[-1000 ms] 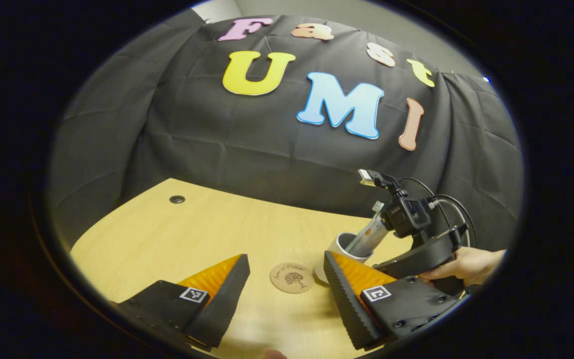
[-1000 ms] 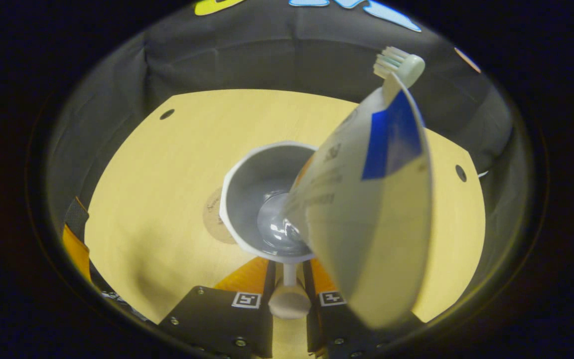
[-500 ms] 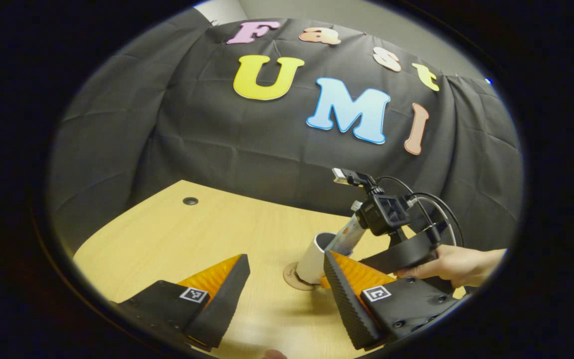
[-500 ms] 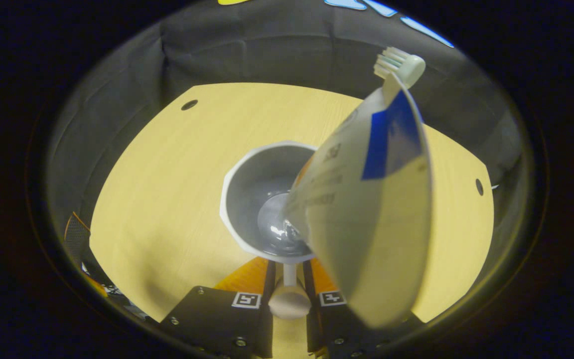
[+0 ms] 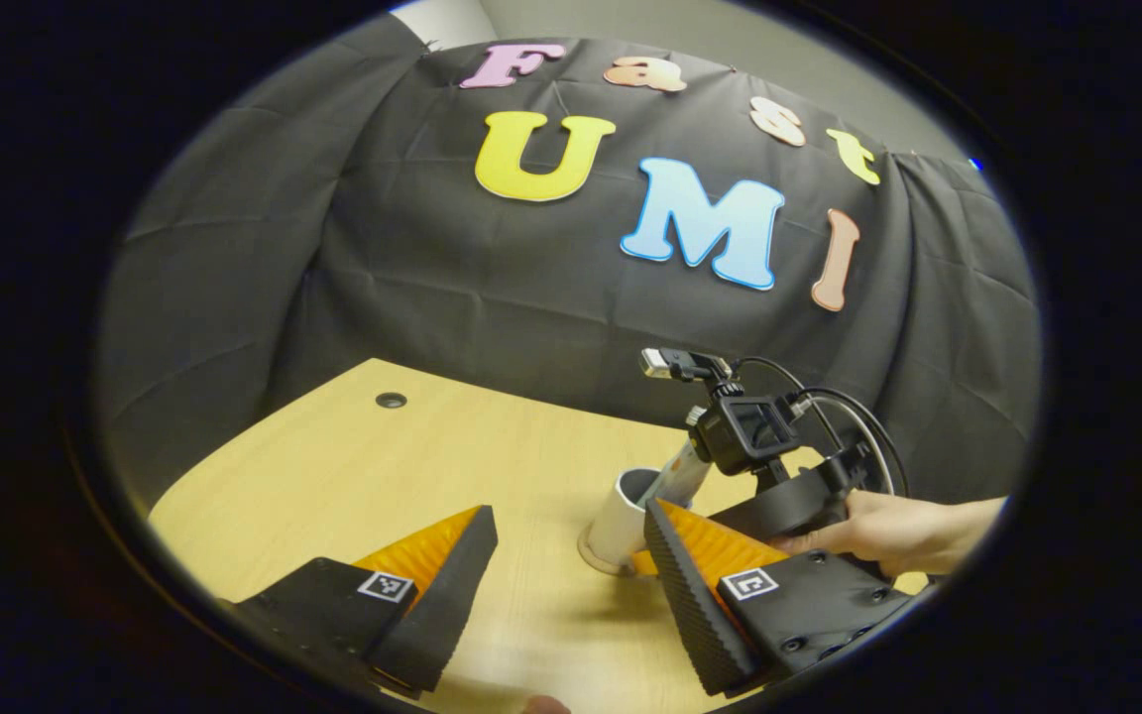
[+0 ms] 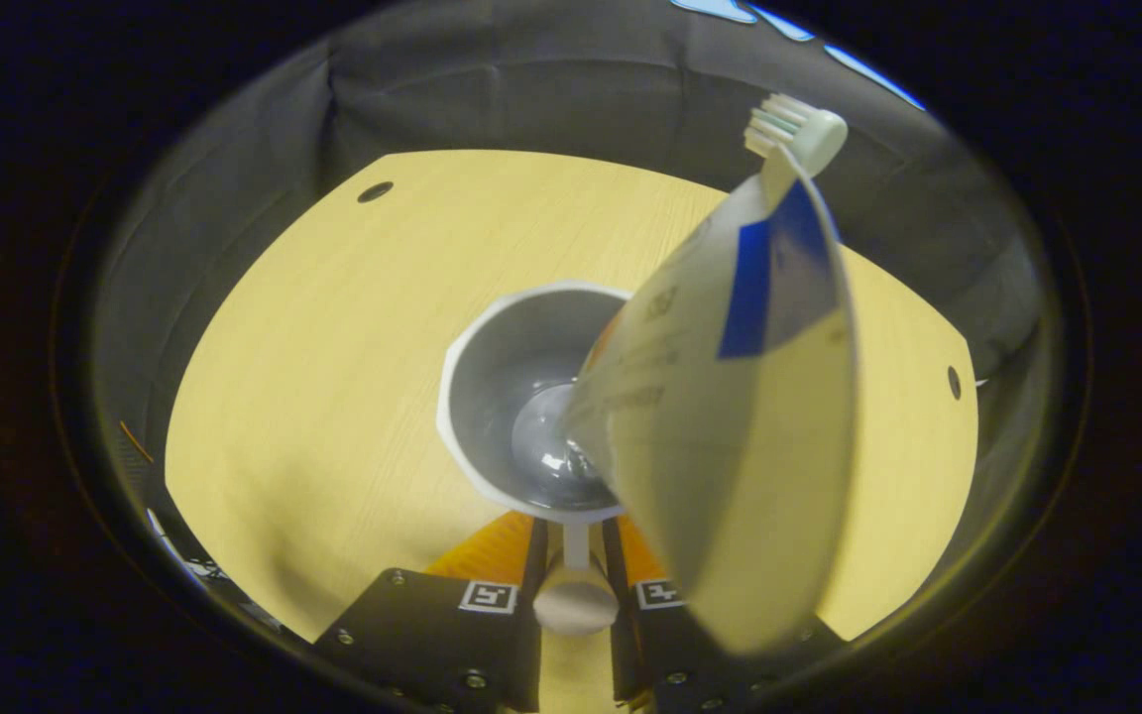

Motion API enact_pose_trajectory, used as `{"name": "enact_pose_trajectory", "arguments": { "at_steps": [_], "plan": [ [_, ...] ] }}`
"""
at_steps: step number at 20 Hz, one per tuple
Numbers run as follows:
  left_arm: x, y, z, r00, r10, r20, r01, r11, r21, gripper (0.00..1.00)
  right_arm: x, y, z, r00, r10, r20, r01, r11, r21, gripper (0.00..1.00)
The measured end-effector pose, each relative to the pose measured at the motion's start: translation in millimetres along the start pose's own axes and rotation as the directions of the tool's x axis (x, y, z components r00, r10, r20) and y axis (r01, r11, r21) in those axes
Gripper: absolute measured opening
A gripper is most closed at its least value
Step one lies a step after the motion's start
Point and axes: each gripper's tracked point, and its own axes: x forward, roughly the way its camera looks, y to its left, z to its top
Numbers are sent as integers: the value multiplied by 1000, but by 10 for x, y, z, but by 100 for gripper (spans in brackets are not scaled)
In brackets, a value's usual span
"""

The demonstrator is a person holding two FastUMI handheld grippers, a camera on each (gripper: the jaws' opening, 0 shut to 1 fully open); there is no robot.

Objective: Put the toothbrush and toothpaste on the desktop into the cup, then pick up the cup and place it on the coaster on the desktop.

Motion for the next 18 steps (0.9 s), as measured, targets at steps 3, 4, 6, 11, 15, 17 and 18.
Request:
{"name": "enact_pose_trajectory", "arguments": {
  "at_steps": [3,4,6,11,15,17,18],
  "plan": [
    [27,-12,7,1000,-5,1,5,1000,4,97,-175,-184,-47,1000,11,15,-11,1000,7,30],
    [33,-26,24,1000,-5,2,5,1000,8,97,-226,-211,-56,1000,21,21,-21,1000,10,30],
    [48,-40,59,1000,-7,7,7,1000,13,94,-310,-214,-34,998,41,42,-42,999,13,34],
    [98,-138,148,1000,-20,19,20,1000,24,97,-697,-354,20,991,52,127,-56,998,28,51],
    [140,-293,236,999,-44,31,42,997,62,97,-1072,-457,-61,981,75,180,-90,993,78,58],
    [155,-392,302,997,-61,37,58,996,73,96,-1237,-543,-150,975,70,209,-92,991,98,73],
    [163,-449,331,997,-69,43,65,995,78,96,-1339,-585,-189,972,70,226,-98,989,114,76]
  ]
}}
